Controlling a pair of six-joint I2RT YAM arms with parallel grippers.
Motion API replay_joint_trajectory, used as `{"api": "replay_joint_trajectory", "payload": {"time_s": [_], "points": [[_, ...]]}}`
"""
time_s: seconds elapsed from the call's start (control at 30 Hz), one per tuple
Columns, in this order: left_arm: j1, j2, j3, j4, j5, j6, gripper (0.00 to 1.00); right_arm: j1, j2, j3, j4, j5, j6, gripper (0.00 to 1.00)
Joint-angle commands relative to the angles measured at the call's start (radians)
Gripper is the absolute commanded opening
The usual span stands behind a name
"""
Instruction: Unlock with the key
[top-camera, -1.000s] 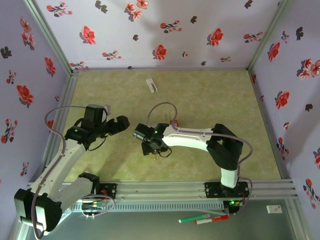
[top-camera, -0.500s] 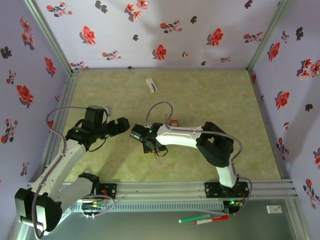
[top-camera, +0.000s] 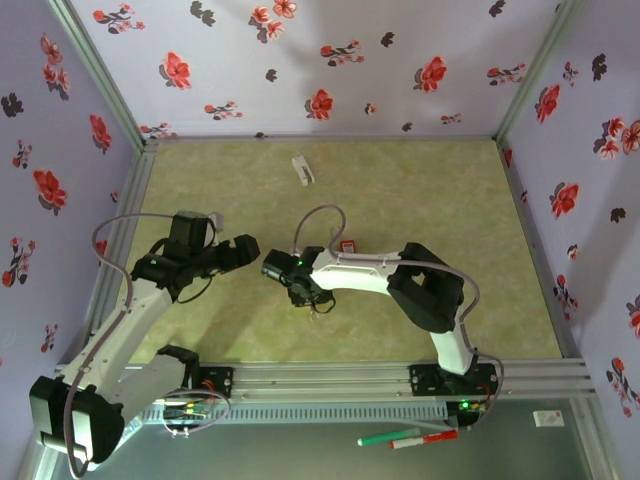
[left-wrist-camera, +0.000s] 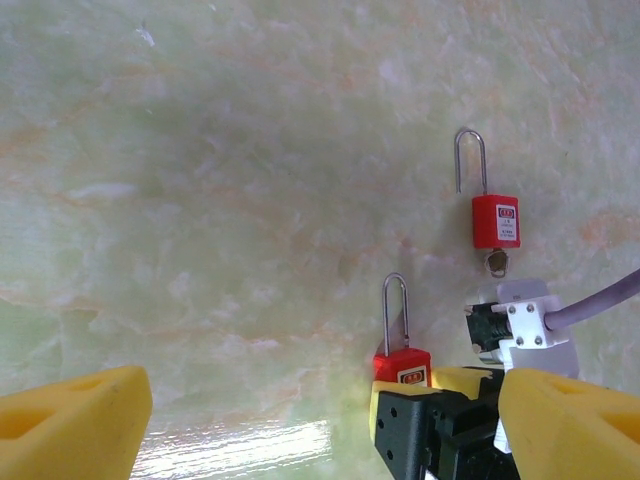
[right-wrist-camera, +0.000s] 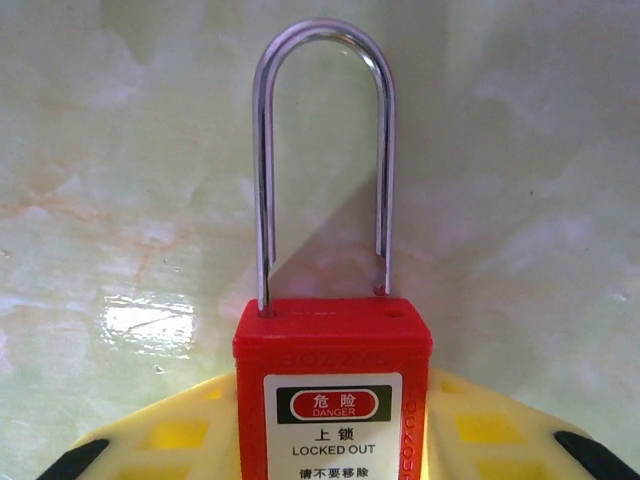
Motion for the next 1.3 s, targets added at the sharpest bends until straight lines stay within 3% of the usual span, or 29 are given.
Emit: {"api": "replay_joint_trajectory", "payload": {"time_s": [0.0, 0.1, 0.33, 0.53, 0.77, 0.87, 1.27], "points": [[0.008, 0.001, -0.003, 0.013, 0.012, 0.021, 0.9, -0.001, -0.076, -0.035, 0.004, 0.02, -0.02, 0.2], [0.009, 0.001, 0.002, 0.013, 0.012, 0.02, 0.9, -0.002, -0.155, -0.058, 0.06, -0.018, -0.082, 0.15], [0.009, 0.001, 0.002, 0.012, 0.013, 0.023, 0.9, -0.017, -0.261, -0.055, 0.11, -0.24, -0.172, 0.13], [0.009, 0.004, 0.005, 0.009, 0.012, 0.031, 0.9, -0.026, -0.225, -0.097, 0.263, -0.47, -0.089, 0.13], [0.01, 0.015, 0.011, 0.005, 0.012, 0.04, 0.9, -0.024, -0.163, -0.165, 0.487, -0.646, 0.065, 0.13], [0.01, 0.018, 0.011, 0.007, 0.012, 0.04, 0.9, -0.037, -0.137, -0.202, 0.555, -0.696, 0.115, 0.14], [0.009, 0.04, -0.025, 0.014, 0.035, 0.041, 0.9, -0.115, -0.145, -0.315, 0.585, -0.686, 0.134, 0.16]]}}
